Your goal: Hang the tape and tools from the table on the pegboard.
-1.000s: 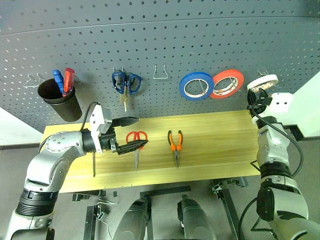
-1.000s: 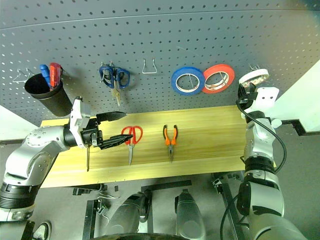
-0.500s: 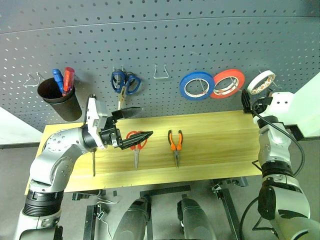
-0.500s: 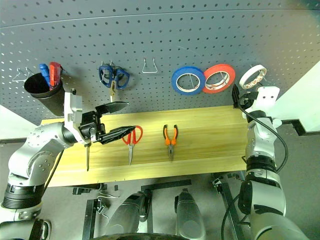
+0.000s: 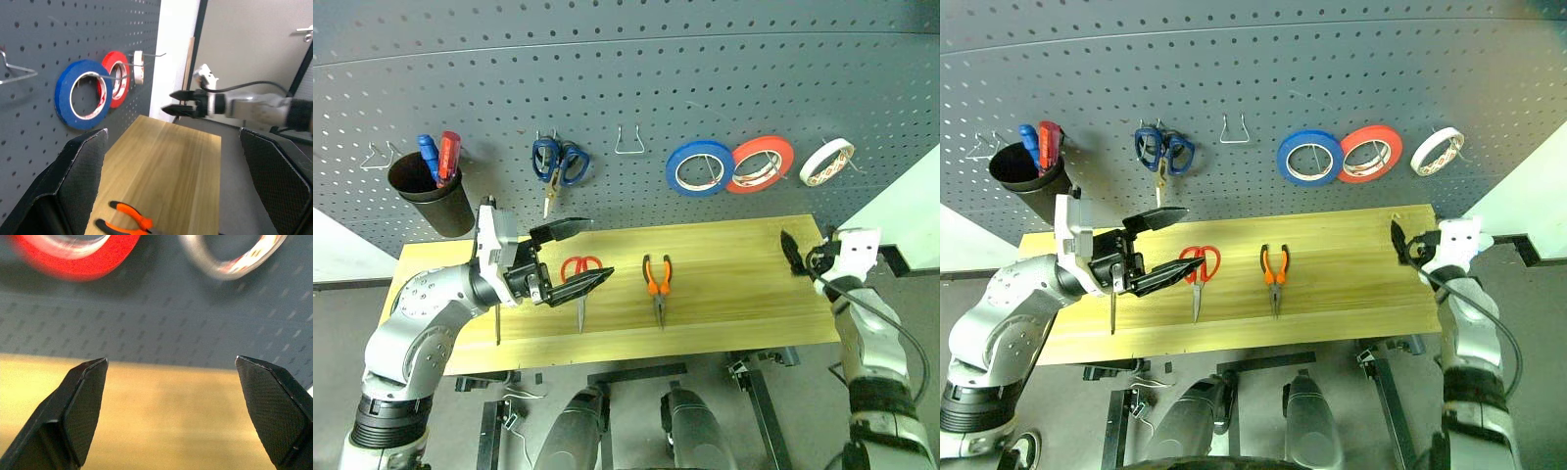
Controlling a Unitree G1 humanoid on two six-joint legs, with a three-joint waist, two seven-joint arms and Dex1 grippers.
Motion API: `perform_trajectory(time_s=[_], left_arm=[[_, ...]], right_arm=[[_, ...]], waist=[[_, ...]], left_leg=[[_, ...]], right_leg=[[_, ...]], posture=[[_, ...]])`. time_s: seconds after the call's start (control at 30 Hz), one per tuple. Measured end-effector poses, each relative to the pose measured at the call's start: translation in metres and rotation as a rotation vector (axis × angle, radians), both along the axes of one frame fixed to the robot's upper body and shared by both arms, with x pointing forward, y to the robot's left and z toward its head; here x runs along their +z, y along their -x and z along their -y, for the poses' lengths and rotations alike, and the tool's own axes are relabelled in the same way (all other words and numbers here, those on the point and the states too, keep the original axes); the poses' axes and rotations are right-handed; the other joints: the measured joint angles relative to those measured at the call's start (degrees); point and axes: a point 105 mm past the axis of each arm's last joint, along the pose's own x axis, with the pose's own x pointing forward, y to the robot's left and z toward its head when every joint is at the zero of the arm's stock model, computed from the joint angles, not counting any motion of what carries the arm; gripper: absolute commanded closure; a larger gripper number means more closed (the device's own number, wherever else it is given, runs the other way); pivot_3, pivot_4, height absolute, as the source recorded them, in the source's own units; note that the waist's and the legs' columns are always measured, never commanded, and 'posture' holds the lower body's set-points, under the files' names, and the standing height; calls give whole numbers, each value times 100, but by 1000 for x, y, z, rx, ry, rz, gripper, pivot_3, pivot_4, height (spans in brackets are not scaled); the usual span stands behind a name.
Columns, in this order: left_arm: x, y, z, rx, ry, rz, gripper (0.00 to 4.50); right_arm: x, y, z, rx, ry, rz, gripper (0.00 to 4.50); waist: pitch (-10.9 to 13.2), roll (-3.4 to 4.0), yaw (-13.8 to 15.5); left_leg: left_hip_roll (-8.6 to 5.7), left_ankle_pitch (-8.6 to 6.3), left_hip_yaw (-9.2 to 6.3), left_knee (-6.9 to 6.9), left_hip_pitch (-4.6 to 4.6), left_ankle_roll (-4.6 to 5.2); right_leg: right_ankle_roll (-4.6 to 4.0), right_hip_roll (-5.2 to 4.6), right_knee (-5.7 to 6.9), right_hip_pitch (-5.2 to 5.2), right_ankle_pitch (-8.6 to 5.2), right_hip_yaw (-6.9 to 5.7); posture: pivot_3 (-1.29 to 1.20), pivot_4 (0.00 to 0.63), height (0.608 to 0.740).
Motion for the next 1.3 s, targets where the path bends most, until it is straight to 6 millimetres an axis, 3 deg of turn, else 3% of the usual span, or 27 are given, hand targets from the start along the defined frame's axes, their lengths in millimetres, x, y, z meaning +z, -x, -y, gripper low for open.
perform_trajectory(time_s=[0.17,0.37,0.53,1.3], left_arm=[[-6,2,-2,15,2,-9,0],[-12,2,-3,47,8,-17,0],[-17,5,-3,76,14,-30,0],[-26,22,2,161,28,-63,0]], right_arm=[[-10,26,-22,42,1,-130,147],[-16,33,-58,87,-43,-272,147],[-19,30,-97,157,-81,-339,147],[-20,6,-187,259,-127,-391,147]], waist=[[-4,1,0],[-4,1,-24],[-3,0,-19],[10,-6,-38]], left_leg=[[3,-1,-1,-4,-1,2],[5,-12,0,-6,-1,20],[6,-14,0,-4,-14,23],[6,-15,0,-5,-46,25]], right_leg=[[-1,1,0,-4,-1,1],[-3,1,0,-7,1,2],[-3,1,0,-19,1,2],[-4,0,-2,-51,1,2]], posture=[[1,215,719],[-12,231,719],[-11,247,719],[-21,296,719]])
